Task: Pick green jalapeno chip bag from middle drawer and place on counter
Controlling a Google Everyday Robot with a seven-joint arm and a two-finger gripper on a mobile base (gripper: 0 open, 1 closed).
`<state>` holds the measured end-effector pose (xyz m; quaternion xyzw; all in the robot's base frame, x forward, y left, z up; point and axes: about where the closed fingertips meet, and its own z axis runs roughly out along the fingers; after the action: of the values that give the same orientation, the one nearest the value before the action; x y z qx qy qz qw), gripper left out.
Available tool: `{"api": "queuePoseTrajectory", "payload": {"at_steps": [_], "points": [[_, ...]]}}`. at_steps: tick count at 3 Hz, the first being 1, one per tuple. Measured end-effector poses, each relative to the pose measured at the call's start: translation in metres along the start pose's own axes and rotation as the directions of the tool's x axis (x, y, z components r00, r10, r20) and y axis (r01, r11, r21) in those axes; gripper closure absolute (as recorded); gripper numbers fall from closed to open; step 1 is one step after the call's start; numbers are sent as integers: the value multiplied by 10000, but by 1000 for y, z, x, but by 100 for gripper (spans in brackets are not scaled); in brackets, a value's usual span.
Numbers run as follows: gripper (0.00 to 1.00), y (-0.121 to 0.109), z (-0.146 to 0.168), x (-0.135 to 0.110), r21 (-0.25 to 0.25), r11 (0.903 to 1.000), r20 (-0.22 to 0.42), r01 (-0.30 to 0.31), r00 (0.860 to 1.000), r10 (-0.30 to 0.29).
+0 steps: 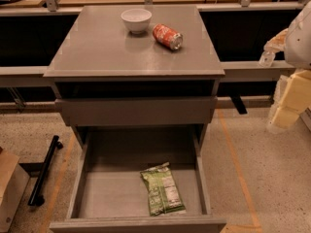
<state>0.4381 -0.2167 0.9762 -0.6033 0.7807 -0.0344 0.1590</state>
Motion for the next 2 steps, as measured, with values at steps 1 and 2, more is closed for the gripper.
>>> {"api": "queuePoseTrajectory", "payload": {"at_steps": [1,2], "points": [[0,0,0,0,2,10000,2,0,10000,0],[0,1,17,-8,-199,9998,731,96,9973,-81]]}}
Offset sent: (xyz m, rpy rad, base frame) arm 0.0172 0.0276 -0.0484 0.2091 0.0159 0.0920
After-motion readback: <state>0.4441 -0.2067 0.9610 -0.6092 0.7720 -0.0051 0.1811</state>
